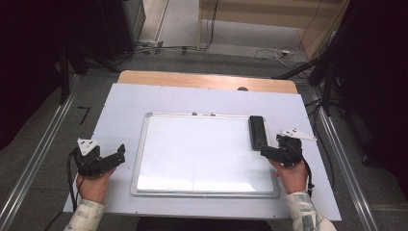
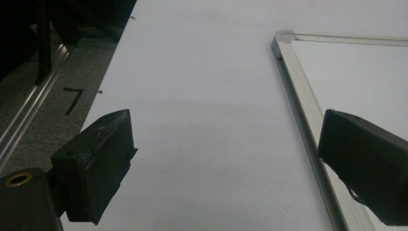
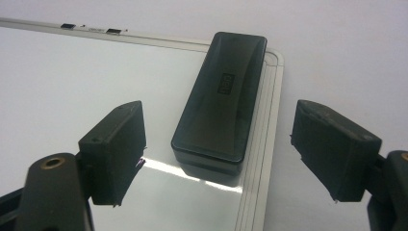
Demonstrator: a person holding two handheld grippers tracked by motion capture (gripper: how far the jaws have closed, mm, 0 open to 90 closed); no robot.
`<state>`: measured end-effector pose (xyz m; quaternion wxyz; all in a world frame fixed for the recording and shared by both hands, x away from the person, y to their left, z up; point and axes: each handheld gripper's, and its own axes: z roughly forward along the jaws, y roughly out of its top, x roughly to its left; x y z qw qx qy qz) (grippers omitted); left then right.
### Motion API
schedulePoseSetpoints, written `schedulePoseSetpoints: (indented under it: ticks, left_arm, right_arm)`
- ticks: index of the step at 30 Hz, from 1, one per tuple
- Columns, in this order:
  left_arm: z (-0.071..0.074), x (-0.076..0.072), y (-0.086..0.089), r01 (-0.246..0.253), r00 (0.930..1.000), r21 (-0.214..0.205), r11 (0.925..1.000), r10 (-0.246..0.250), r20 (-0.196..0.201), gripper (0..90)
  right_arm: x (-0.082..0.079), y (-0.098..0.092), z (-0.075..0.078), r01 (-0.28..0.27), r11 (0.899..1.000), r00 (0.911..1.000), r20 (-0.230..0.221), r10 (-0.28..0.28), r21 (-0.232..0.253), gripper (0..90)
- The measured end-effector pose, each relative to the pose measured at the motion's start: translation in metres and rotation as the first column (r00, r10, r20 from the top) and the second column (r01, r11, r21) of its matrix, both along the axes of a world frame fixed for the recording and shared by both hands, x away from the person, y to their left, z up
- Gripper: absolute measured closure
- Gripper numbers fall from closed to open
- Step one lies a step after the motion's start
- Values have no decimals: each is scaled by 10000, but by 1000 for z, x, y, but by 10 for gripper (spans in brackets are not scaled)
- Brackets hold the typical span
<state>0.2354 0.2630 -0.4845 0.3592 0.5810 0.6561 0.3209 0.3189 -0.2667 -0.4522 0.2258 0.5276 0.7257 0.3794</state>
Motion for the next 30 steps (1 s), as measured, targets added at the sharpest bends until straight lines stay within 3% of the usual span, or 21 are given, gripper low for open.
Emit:
schedulePoseSetpoints:
  ticks: [12,30]
  left_arm:
    - [0,0,0,36,10000,-10,10000,-36,12,62]
    - [0,0,0,41,10000,-50,10000,-41,18,62]
  right_arm:
    - [-8,-11,2,78,9998,9998,180,-74,-209,184]
    - [-18,-29,5,364,9993,9990,274,-361,-81,180]
